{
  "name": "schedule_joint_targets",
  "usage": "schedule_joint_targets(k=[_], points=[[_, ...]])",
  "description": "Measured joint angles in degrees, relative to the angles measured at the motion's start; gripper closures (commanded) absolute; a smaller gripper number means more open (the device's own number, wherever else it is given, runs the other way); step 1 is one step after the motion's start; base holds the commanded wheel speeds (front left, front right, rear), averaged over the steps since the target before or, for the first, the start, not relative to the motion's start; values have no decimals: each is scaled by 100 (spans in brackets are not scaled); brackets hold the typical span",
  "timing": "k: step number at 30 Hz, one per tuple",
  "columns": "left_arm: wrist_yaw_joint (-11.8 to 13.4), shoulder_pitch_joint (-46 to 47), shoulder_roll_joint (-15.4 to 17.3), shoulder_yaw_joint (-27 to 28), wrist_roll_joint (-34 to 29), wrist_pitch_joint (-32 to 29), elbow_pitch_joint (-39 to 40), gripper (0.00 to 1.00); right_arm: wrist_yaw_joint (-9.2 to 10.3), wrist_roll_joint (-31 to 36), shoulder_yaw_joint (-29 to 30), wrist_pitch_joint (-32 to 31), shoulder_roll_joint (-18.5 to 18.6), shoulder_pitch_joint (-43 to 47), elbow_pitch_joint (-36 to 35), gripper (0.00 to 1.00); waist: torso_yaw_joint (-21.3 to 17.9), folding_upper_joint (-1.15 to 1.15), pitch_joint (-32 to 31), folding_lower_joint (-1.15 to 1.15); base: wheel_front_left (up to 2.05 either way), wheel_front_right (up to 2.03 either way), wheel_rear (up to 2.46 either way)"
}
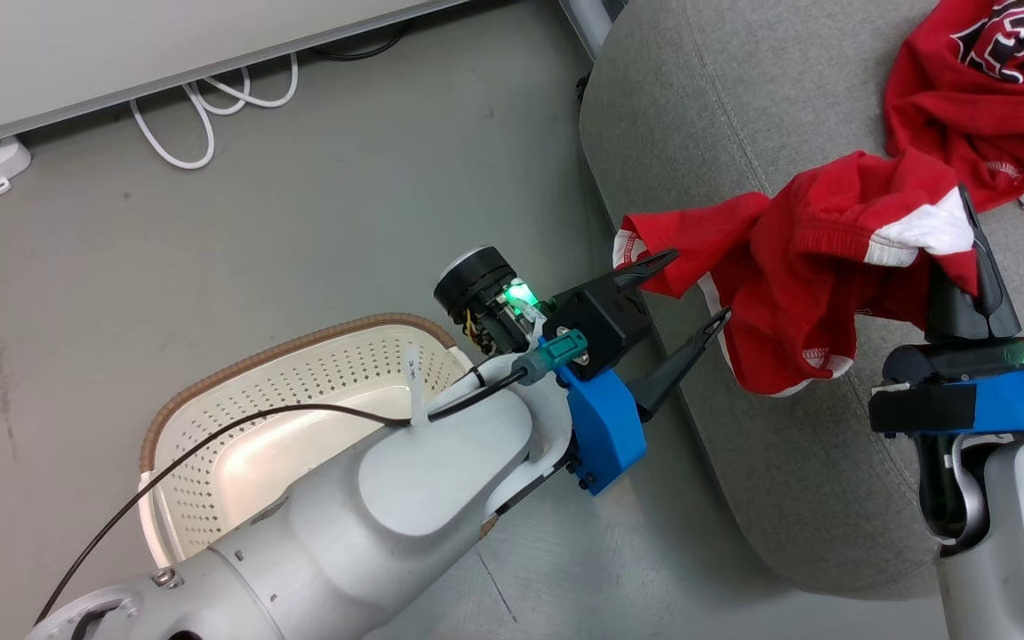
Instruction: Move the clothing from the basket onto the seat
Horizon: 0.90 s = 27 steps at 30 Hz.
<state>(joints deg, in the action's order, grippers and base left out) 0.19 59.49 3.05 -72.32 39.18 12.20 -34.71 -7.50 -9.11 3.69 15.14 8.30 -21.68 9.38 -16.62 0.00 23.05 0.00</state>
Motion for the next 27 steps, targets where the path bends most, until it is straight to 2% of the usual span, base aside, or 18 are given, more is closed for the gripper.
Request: schedule_joint_targets(k=[10,16,20,27], points=[[-12,70,3,-16,-59,-20,-3,0,0,1,56,0,-65,-25,-29,100,-24,0,159,0,0,0,0],[35,197,44,26,-62,-1,65,0,0,18,151,0,23,-467,-135,100,3,0,327,0,0,0,0],[114,409,158,105,-124,2,190,0,0,-14,358,0,245,-1144,-323,100,5,0,577,0,0,0,0],[252,782,514,176,-293,-107,480,0,-1,-133,849,0,956,-2718,-550,100,-51,0,1261,0,0,0,0]])
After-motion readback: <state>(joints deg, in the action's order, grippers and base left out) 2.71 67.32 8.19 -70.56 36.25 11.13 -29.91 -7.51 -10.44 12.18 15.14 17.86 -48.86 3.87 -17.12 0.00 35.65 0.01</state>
